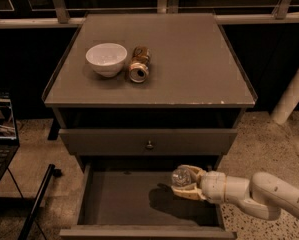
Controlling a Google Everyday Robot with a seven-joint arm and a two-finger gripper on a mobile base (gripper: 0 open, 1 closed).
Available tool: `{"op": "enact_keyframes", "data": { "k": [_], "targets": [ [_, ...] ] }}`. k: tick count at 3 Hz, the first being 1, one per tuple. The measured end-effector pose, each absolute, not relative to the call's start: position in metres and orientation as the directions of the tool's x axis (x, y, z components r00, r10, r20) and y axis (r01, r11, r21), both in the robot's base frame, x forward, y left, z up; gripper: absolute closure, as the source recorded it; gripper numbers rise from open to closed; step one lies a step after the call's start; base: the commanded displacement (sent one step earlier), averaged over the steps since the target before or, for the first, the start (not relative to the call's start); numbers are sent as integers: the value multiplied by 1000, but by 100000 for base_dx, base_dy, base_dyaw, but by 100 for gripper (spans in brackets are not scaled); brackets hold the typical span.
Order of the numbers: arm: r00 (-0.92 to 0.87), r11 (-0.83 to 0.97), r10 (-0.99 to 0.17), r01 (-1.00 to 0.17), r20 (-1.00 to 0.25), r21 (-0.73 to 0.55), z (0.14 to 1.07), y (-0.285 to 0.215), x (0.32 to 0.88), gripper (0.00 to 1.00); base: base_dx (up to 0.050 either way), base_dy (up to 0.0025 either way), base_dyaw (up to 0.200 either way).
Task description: Place blue plastic bottle into middle drawer
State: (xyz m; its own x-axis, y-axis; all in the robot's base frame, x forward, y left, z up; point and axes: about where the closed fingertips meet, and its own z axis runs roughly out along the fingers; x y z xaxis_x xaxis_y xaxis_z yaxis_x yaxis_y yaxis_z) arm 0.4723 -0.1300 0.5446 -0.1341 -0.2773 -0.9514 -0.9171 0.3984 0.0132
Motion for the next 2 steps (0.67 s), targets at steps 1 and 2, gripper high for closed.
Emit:
{"op": "enact_keyframes", "data": {
  "k": [1, 2],
  "targets": [
    [-173, 388, -238, -919, -956, 70, 516, -126, 496, 100, 0, 0, 0],
    [-218, 377, -240, -919, -946, 116, 493, -120, 518, 100, 0, 0, 0]
  ]
}}
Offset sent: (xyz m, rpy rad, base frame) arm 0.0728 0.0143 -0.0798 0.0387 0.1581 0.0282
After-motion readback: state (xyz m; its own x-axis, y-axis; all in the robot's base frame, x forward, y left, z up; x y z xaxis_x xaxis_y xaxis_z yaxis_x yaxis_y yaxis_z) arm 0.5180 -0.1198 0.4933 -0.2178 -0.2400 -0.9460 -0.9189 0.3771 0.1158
